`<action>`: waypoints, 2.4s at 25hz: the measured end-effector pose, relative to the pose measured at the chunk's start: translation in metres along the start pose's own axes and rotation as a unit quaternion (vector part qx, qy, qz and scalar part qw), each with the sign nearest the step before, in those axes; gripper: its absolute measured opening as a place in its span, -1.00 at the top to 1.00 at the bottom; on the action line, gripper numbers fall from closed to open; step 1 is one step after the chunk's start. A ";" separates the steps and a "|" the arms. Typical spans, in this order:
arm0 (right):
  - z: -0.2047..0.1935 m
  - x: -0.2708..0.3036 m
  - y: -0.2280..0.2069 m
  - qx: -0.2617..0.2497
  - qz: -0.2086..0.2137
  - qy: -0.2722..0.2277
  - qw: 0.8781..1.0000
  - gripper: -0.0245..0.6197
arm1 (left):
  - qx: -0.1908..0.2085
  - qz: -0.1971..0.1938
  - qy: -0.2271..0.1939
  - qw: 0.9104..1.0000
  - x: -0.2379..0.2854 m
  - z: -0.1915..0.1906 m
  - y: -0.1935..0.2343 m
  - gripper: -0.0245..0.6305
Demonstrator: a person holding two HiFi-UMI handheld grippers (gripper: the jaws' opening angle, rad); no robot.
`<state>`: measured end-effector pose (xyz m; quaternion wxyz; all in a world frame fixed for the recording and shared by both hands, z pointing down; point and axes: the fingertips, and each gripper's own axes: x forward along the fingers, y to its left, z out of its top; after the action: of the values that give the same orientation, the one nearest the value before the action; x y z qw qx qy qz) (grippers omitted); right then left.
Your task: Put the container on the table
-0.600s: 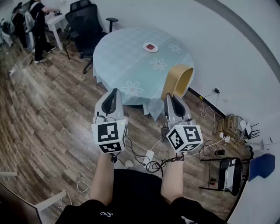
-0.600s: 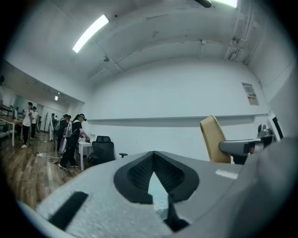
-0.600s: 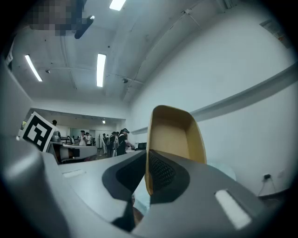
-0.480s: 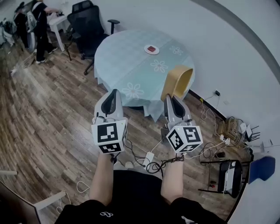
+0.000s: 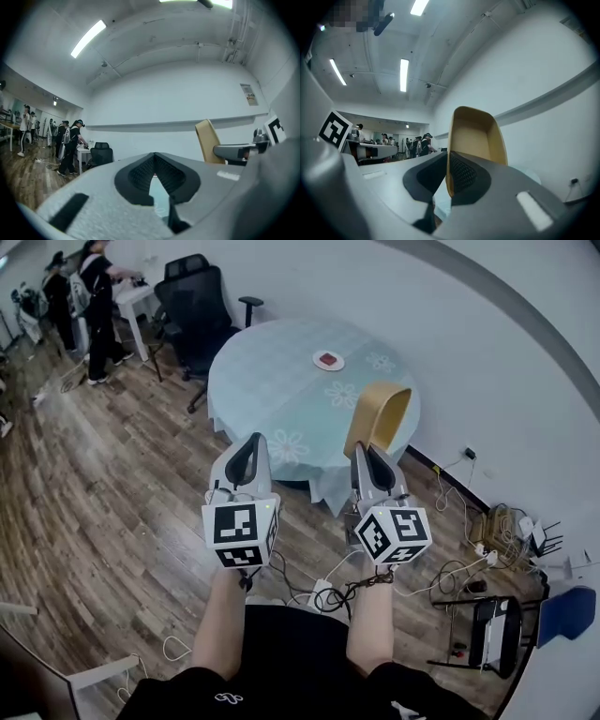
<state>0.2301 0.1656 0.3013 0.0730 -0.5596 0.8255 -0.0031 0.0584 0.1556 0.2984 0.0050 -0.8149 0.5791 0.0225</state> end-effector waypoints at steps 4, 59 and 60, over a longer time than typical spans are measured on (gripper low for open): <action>0.004 -0.002 -0.014 0.004 -0.001 -0.007 1.000 0.85 | -0.004 -0.005 -0.002 1.000 0.004 0.000 -0.010 0.92; -0.343 0.667 -0.232 -0.049 0.017 0.375 0.926 0.84 | -0.053 0.027 0.204 0.977 0.570 -0.182 0.315 0.92; -0.358 0.677 -0.235 -0.063 0.030 0.396 0.916 0.84 | -0.053 0.027 0.206 0.977 0.572 -0.183 0.314 0.92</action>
<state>0.1568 -0.5755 0.5969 -0.2946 -0.4913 0.8017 -0.1705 -0.0449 -0.4938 0.4623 -0.1584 -0.7850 0.5878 -0.1146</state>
